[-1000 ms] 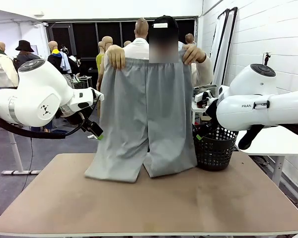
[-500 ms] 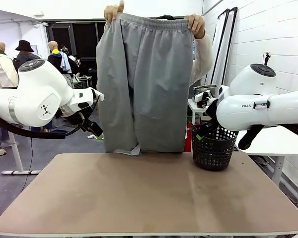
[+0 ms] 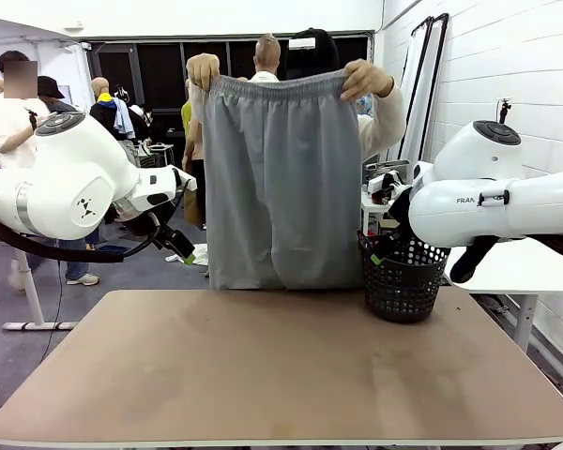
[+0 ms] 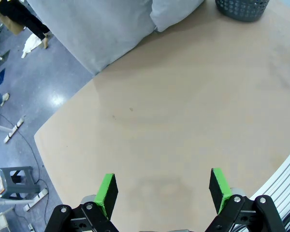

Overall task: Fold the training pants.
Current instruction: Grab both ends of the Training pants handed by a person.

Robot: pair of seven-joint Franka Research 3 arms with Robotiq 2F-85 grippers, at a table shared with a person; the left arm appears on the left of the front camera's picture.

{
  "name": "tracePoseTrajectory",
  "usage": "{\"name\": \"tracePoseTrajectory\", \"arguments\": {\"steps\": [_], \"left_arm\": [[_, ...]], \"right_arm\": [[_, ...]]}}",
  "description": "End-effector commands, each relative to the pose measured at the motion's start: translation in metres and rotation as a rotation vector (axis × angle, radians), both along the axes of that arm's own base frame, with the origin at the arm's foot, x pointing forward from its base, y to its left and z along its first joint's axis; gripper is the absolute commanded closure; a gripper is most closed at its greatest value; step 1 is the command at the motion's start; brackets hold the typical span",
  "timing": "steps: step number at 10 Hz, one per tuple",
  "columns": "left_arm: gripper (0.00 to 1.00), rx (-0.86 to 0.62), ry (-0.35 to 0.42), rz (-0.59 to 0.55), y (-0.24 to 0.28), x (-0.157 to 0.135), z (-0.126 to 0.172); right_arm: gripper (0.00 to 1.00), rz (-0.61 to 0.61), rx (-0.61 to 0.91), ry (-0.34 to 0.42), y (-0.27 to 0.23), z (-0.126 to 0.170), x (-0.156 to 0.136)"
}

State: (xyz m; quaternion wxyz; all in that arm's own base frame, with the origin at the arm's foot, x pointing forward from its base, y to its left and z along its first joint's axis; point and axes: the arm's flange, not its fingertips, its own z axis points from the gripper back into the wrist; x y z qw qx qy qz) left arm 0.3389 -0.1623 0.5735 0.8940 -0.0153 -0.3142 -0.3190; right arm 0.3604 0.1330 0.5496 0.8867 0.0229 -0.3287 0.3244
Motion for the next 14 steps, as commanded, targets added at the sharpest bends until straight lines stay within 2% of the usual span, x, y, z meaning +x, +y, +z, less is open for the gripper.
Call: {"name": "tracePoseTrajectory", "arguments": {"steps": [1, 14], "left_arm": [[0.0, -0.001, 0.002, -0.001, 0.0, 0.0, -0.0006], [0.0, -0.001, 0.002, -0.001, 0.0, 0.0, -0.0006]], "right_arm": [[0.0, 0.006, 0.005, 0.004, 0.0001, -0.0014, 0.0], [0.0, 0.006, 0.005, 0.004, 0.0001, -0.0014, 0.0]]}}
